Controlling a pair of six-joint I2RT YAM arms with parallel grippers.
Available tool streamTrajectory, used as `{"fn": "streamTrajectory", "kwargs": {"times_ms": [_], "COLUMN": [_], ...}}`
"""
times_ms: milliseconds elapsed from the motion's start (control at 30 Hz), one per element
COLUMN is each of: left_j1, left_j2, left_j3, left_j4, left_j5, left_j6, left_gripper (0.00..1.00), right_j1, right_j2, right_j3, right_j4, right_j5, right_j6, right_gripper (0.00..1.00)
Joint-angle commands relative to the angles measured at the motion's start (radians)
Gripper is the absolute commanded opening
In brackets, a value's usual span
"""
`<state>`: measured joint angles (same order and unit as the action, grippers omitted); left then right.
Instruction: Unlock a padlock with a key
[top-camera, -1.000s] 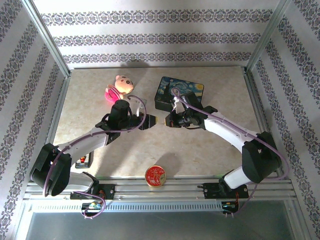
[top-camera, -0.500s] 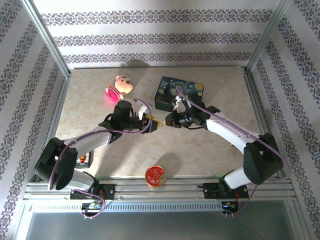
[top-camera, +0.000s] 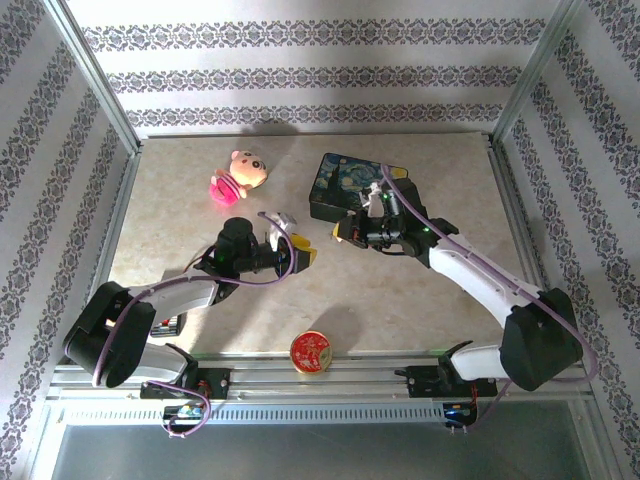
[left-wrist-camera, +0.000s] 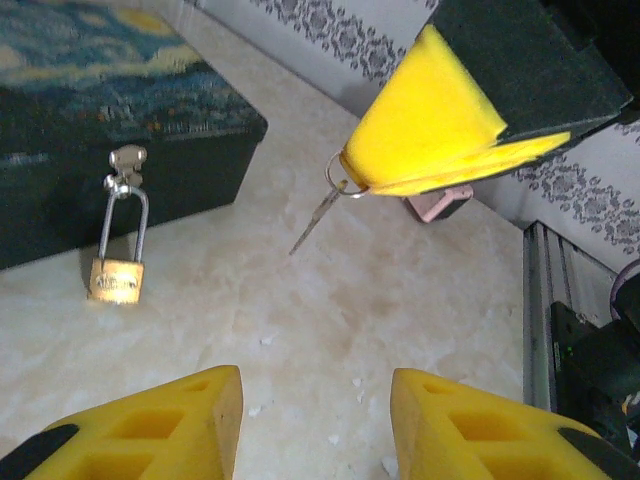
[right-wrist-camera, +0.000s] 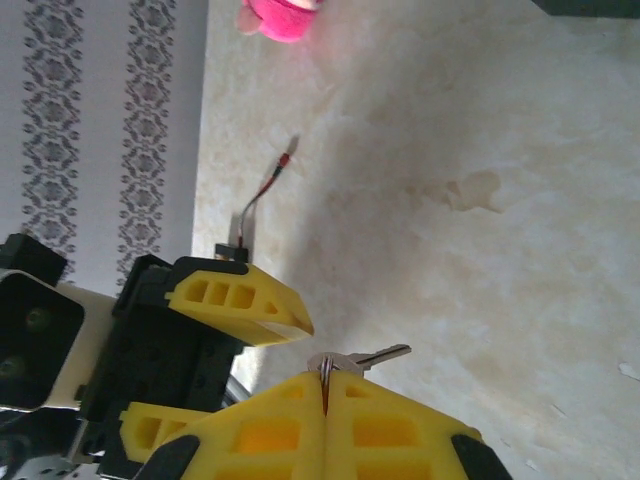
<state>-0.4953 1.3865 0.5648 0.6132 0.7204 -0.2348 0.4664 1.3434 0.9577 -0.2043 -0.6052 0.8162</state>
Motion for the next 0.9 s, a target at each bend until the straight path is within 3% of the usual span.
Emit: {"fn": "streamTrajectory", "kwargs": {"times_ms": [0,367,600,867], "left_j1": [0.011,0.008,0.002,-0.033], "left_j2": [-0.003,0.162,0.222,0.236], "left_j3": [-0.008,-0.028,-0.007,0.016], "left_j4": [0.168,0.566,0.608,0.538], "left_j5": [-0.006,0.036,0.044,0.027], "left_j6": [0.005,-0.035,-0.043,0.026], "left_gripper": [0.42,0.33,0.28,0.27], "right_j1": [-0.006,0.003,0.009,0.018], "right_j2": [-0.040,-0.074,-0.086,-0.086], "right_j3": [-0.014,-0.023,-0.024,-0.019], "right_j4": [0.054,0.111,0.117,0.126], "right_j5": [-0.021,-0.033,-0.027,-0.024], "right_j6": [0.058,0.130,0.143,0.149], "right_gripper": [0.00,0.00,0.00,0.00]}}
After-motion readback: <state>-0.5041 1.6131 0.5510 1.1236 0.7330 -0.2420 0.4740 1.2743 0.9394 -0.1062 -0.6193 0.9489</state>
